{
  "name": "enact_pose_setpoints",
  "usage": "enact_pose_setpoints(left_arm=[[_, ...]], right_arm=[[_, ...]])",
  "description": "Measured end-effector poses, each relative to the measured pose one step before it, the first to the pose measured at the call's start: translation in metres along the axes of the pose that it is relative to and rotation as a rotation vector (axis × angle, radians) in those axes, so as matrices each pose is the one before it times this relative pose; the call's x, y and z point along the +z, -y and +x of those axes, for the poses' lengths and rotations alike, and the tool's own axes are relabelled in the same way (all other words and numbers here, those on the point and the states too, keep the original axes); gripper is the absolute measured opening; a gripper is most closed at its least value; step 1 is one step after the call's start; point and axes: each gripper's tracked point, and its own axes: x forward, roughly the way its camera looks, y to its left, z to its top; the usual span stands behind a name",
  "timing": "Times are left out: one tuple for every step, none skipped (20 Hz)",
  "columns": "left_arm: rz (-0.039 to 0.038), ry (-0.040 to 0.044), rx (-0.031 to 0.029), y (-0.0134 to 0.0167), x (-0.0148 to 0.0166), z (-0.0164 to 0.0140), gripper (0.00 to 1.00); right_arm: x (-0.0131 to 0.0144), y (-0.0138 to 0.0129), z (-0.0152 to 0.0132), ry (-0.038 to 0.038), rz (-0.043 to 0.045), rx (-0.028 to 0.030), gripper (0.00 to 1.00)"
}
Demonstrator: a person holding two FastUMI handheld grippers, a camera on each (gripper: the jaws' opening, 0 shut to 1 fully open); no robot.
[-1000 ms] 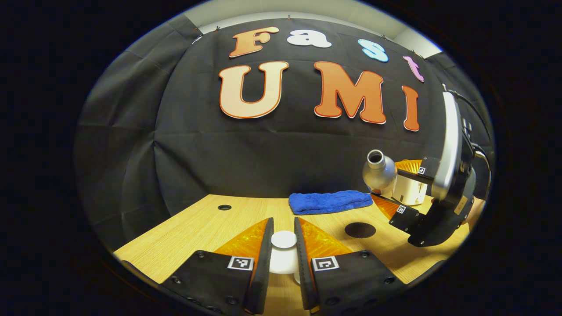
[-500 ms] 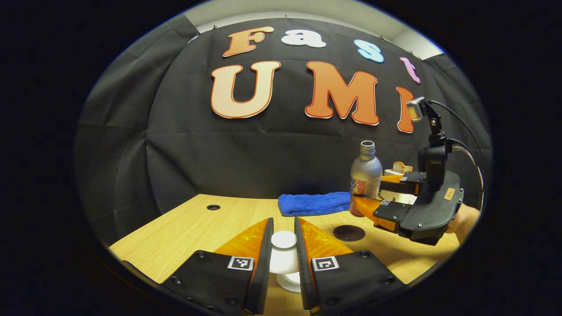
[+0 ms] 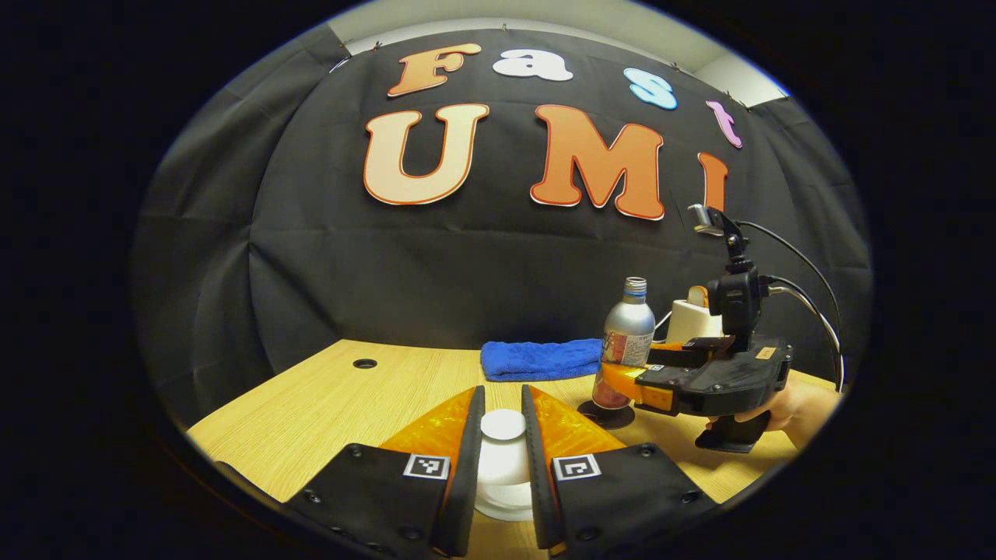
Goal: Open the teacup lid with one hand, grasp the water bottle and pour water into the teacup with the other hand; after pouring, place the water bottle on the coaster and then close the teacup lid.
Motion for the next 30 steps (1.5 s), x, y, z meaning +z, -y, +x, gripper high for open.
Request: enact_pose_setpoints(left_arm=[[0.00365,-0.00034,-0.00142,0.00153,-0.00024,-0.0004,0.34],[0.00107,-0.00161,-0.00283,0.00199,-0.00144,0.00102,0.34],[0.00015,-0.00373,-0.00069,0.00125,-0.00138,0.00073,0.34],[-0.00135,-0.00376,-0.00117,0.00009,-0.00083,0.00103,0.34],[-0.00112,-0.0048,-0.00058,0.00069,-0.00106,0.00031,0.34],[-0.00042,-0.00302,-0.00011,0.00146,-0.00031,0.00128,0.34],[0.00005,-0.00154,0.001,0.00037,-0.00006,0.00043,0.34],[-0.00055,0.0003,0.001,-0.00062,0.00013,0.00061,0.34],[0.00101,0.00007,0.00038,0.00049,-0.00078,0.00015,0.34],[0.00043,-0.00314,0.00098,-0.00037,-0.00138,0.0004,0.34],[-0.00095,-0.00563,0.00204,-0.00096,-0.00236,0.00138,0.34],[-0.00458,-0.00722,0.00205,-0.00071,-0.00293,0.00148,0.34],[-0.0062,-0.00923,-0.0008,-0.00013,-0.00282,0.00123,0.34],[-0.00441,-0.00723,-0.00012,0.00067,-0.00321,0.00131,0.31],[-0.00333,-0.01164,-0.00032,-0.00001,-0.00478,0.00185,0.34],[-0.00562,-0.01181,-0.00109,0.00085,-0.0042,0.00249,0.34],[-0.00584,-0.01419,0.00165,0.00009,-0.00544,0.00113,0.31],[-0.00571,-0.0107,-0.00113,0.00072,-0.00527,0.00074,0.34],[-0.00158,-0.00725,0.00024,0.00075,-0.00374,0.00057,0.35],[0.00598,0.00138,0.00098,0.00038,-0.00297,0.00263,0.34],[0.00684,-0.00725,0.00294,-0.00002,-0.00402,0.00196,0.34],[0.00233,-0.00322,0.00129,-0.00086,-0.00399,0.00138,0.34],[0.00026,-0.00175,0.0006,0.00044,-0.00298,0.00212,0.34],[0.00219,-0.01214,0.00276,0.00025,-0.0045,0.0016,0.34],[0.00265,-0.00995,0.00189,0.00111,-0.00358,0.00032,0.34],[0.00277,-0.00686,-0.00182,0.00176,-0.00263,0.0006,0.31],[0.00418,-0.00465,-0.001,0.00147,-0.00238,0.0009,0.34],[0.00434,-0.00608,0.00341,0.00081,-0.00248,0.00034,0.37],[0.0027,-0.01329,0.00515,-0.0001,-0.00406,-0.00102,0.34],[0.00053,0.00558,-0.00158,0.00153,-0.00075,-0.00007,0.34]], right_arm=[[-0.00328,0.00181,0.00387,-0.01074,-0.00104,-0.00831,0.77],[-0.00306,0.0005,0.00416,-0.01269,0.00216,-0.0045,0.77],[-0.00479,0.00157,0.00591,-0.018,0.00736,-0.00566,0.77],[-0.0046,-0.00014,0.00441,-0.01333,0.01708,0.00455,0.77],[-0.00655,-0.00267,0.00551,-0.00575,0.02668,0.01418,0.77],[-0.00263,-0.00192,0.00344,-0.00227,0.03073,0.01127,0.78],[-0.0018,0.00054,0.00108,-0.00337,0.02023,0.00501,0.78],[-0.00104,0.0011,0.00171,-0.00203,0.00068,-0.00295,0.78],[-0.00083,0.00031,0.00143,-0.00283,-0.00779,-0.00262,0.77],[0.00132,-0.00206,0.00115,0.00746,0.0034,0.00018,0.77],[-0.00133,0.00054,0.00103,0.00077,0.00071,-0.00094,0.78],[-0.00016,0.00016,-0.00015,0.00157,-0.00564,0.00058,0.78],[0.00083,-0.00031,0.00124,0.00404,-0.00669,0.0014,0.78],[0.00105,0.00006,0.00029,0.00341,-0.00936,-0.00257,0.78],[-0.00129,0.00218,-0.00056,-0.00127,-0.01495,-0.01038,0.79],[-0.00054,0.00117,0.0001,-0.004,-0.01473,-0.00748,0.8],[-0.00179,-0.00014,-0.00122,-0.00324,-0.00701,0.00215,0.82],[-0.00029,0.00005,-0.00132,-0.003,-0.00255,0.00285,0.84],[-0.00097,0.00402,-0.00361,-0.00851,-0.0067,-0.01385,0.94],[0.00163,0.00485,-0.00414,0.00626,-0.00289,-0.01684,0.97],[0.00285,0.00271,-0.00241,0.0103,-0.0027,-0.00889,0.99],[0.00267,0.0019,-0.00497,0.00915,-0.00164,-0.00459,0.99],[0.00275,0.00112,-0.00494,0.00941,0.00267,-0.00023,0.99],[0.0013,0.0009,-0.00495,0.0059,0.00356,0.00146,0.99],[0.00245,0.00075,-0.006,0.00709,0.00212,0.0025,0.99],[0.00276,0.00121,-0.00603,0.00904,0.00093,0.00022,0.98],[0.0028,0.00158,-0.00628,0.0113,-0.00073,-0.00131,0.98],[0.00241,0.00191,-0.0059,0.00971,0.00061,-0.00191,0.98],[0.00157,0.00236,-0.00651,0.0074,0.00514,-0.00351,0.98],[0.00142,0.00131,-0.00588,0.00824,0.00719,0.00035,0.98]])
